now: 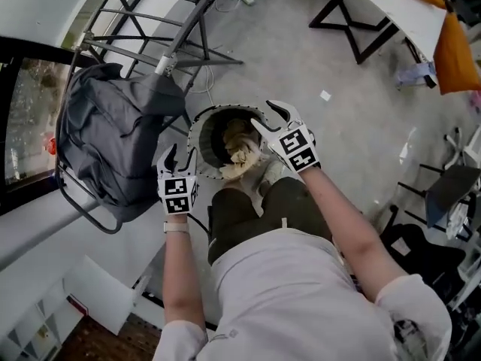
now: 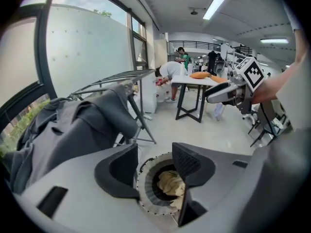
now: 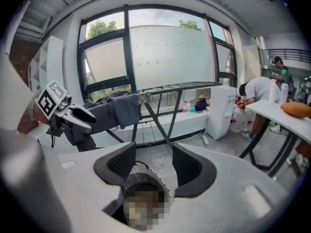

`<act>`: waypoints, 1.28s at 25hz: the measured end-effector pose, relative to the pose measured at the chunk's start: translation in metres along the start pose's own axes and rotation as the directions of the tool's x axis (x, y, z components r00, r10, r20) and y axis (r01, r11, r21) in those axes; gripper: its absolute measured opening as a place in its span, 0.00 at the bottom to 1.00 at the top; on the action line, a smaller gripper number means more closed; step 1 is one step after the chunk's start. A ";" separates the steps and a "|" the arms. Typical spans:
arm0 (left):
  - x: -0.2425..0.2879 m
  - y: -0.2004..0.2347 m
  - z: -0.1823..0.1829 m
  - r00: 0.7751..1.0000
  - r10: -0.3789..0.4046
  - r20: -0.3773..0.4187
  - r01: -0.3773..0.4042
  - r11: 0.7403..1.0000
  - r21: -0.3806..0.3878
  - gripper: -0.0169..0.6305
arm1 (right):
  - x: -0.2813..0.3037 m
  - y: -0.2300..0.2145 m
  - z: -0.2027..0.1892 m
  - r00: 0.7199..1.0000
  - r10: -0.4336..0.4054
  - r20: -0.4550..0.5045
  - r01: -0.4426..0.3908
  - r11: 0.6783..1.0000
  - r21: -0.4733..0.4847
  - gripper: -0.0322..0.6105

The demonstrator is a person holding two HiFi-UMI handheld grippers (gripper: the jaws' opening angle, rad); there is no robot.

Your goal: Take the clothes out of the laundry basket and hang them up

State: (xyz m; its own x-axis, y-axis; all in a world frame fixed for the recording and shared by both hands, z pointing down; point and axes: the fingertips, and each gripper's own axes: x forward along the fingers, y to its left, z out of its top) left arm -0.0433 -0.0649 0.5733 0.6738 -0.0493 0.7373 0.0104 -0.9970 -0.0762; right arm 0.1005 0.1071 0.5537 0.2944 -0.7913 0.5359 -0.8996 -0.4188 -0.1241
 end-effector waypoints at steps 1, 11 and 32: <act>0.008 -0.013 -0.005 0.999 -0.028 -0.018 0.028 0.999 0.016 0.35 | -0.007 -0.003 -0.013 1.000 -0.009 -0.013 0.010 1.000 0.018 0.41; 0.072 -0.111 -0.084 0.938 -0.294 -0.183 0.311 0.948 0.070 0.35 | -0.059 -0.007 -0.129 0.979 -0.139 -0.152 0.163 0.974 0.158 0.41; 0.224 -0.238 -0.296 0.768 -0.413 -0.489 0.528 0.841 0.120 0.35 | -0.152 0.000 -0.341 0.888 -0.304 -0.344 0.422 0.835 0.352 0.41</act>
State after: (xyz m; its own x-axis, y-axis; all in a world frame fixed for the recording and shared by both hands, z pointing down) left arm -0.1138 0.1438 0.9557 0.1520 0.3447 0.9263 0.4534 -0.8571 0.2446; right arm -0.0545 0.3789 0.7566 0.4239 -0.4221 0.8013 -0.5135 -0.8408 -0.1712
